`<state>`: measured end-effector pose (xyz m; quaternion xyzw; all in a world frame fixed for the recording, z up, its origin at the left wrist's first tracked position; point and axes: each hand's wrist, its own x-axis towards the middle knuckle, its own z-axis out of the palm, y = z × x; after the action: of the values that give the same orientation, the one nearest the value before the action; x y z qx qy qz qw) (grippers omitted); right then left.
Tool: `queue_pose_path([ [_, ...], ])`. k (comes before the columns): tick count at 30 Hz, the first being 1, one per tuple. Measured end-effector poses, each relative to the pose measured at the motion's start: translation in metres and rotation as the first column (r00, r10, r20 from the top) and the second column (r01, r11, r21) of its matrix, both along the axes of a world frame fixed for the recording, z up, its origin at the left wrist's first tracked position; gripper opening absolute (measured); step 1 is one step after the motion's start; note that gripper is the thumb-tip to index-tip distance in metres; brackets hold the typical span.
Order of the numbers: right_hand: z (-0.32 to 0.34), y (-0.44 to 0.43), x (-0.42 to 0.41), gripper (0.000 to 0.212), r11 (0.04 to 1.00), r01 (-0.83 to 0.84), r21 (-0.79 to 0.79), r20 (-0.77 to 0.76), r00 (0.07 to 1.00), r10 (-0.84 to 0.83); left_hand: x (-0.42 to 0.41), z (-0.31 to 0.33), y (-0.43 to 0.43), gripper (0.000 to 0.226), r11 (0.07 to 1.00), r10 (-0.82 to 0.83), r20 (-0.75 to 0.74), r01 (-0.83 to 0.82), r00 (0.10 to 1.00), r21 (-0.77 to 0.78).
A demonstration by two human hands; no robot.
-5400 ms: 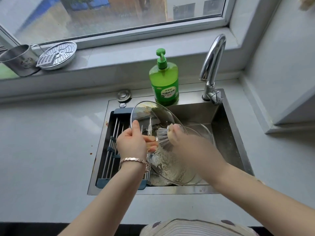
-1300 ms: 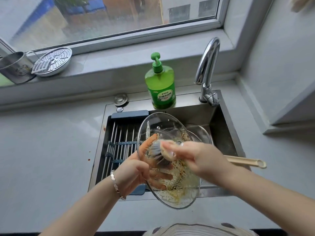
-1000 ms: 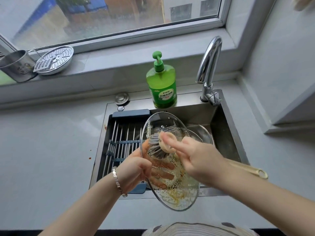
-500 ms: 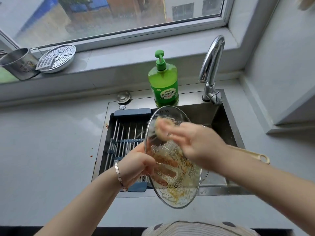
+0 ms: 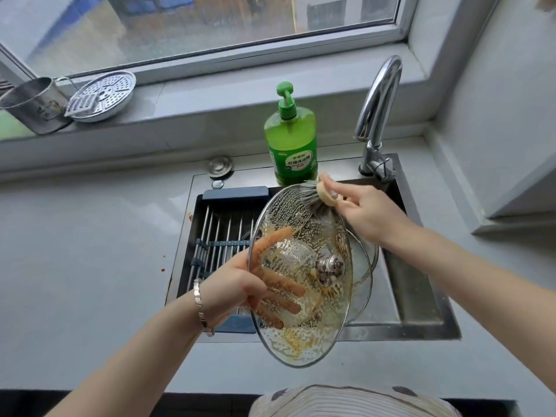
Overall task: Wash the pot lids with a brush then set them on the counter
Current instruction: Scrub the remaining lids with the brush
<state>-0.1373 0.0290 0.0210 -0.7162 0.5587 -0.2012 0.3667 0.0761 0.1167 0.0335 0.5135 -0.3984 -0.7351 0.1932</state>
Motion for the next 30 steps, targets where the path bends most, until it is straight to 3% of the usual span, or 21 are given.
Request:
queue_pose_path([
  [4,-0.006,0.035,0.012,0.045,0.968,-0.242,-0.061,0.181,0.951,0.249,0.001,-0.006,0.001,0.097,1.000,0.018,-0.016,-0.018,1.000,0.024],
  [8,-0.029,-0.003,-0.016,0.041,0.991,0.099,0.092,0.075,0.992,-0.106,-0.001,-0.005,0.002,0.095,1.000,0.016,-0.055,-0.015,0.998,0.017],
  [9,-0.031,0.000,-0.018,0.042,0.990,0.104,0.094,0.075,0.991,-0.111,-0.002,-0.005,0.001,0.096,1.000,0.018,-0.063,-0.016,0.998,0.019],
  [13,-0.026,0.032,-0.007,0.047,0.989,-0.141,0.049,0.274,0.954,0.122,0.000,-0.007,-0.002,0.095,0.999,0.036,-0.058,-0.035,0.998,0.016],
  [17,-0.052,0.002,-0.035,0.042,0.980,0.124,0.156,0.094,0.986,-0.140,0.001,-0.003,0.001,0.097,0.999,0.032,-0.094,-0.030,0.995,0.026],
  [18,-0.053,0.006,-0.034,0.042,0.979,0.121,0.165,0.117,0.983,-0.141,0.000,-0.002,0.001,0.097,0.999,0.036,-0.100,-0.034,0.994,0.021],
  [21,-0.041,0.036,-0.018,0.038,0.986,-0.107,0.126,0.304,0.951,0.064,0.000,-0.003,-0.004,0.097,0.997,0.078,-0.100,-0.077,0.992,0.013],
  [23,-0.044,0.031,-0.021,0.038,0.991,-0.072,0.114,0.270,0.962,0.039,-0.001,-0.005,-0.005,0.097,0.996,0.090,-0.099,-0.090,0.991,0.002],
  [26,-0.054,0.017,-0.032,0.043,0.979,0.096,0.178,0.195,0.972,-0.131,-0.004,-0.006,-0.003,0.098,0.994,0.111,-0.142,-0.110,0.984,0.018],
  [30,-0.042,0.030,-0.022,0.042,0.988,-0.002,0.156,0.298,0.953,-0.045,-0.001,-0.005,-0.004,0.097,0.991,0.136,-0.155,-0.137,0.978,0.004],
])
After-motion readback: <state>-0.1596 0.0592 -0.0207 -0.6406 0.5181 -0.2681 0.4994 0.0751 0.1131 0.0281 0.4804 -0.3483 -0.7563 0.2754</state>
